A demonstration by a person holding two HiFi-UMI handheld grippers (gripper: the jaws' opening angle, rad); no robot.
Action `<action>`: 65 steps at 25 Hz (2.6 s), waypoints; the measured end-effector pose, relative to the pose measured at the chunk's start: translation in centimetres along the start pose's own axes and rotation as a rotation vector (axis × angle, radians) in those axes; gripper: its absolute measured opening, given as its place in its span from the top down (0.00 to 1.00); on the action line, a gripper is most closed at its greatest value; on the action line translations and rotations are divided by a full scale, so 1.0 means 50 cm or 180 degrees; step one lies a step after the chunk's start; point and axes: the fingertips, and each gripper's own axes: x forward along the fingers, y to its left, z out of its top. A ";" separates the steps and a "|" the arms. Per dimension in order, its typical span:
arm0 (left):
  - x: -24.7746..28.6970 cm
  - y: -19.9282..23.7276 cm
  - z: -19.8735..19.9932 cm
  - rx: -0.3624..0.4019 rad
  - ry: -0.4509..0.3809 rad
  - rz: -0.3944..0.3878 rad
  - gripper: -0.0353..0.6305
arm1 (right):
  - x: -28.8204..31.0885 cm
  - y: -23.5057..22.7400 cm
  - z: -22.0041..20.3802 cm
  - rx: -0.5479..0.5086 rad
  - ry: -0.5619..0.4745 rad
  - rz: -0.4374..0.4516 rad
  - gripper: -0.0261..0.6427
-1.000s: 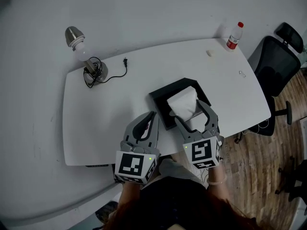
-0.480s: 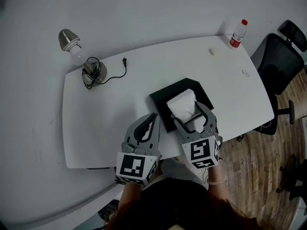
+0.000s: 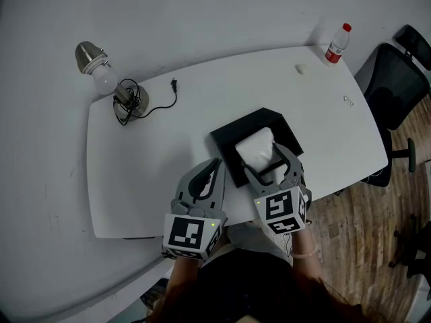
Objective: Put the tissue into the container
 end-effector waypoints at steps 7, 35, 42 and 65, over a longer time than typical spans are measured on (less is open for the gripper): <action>0.009 0.004 -0.004 -0.0012 0.0017 -0.0011 0.89 | 0.014 -0.003 -0.007 0.0170 0.0142 0.0078 0.41; -0.017 -0.002 -0.006 -0.0051 0.0020 0.0049 0.89 | -0.003 -0.005 0.018 0.0303 -0.0012 0.0016 0.43; -0.051 -0.018 0.011 -0.0018 -0.0069 0.0087 0.89 | -0.042 0.007 0.032 0.0417 -0.0196 -0.0011 0.43; -0.187 -0.094 0.028 0.0062 -0.0281 0.0143 0.89 | -0.205 0.038 0.059 0.0429 -0.0533 -0.0309 0.79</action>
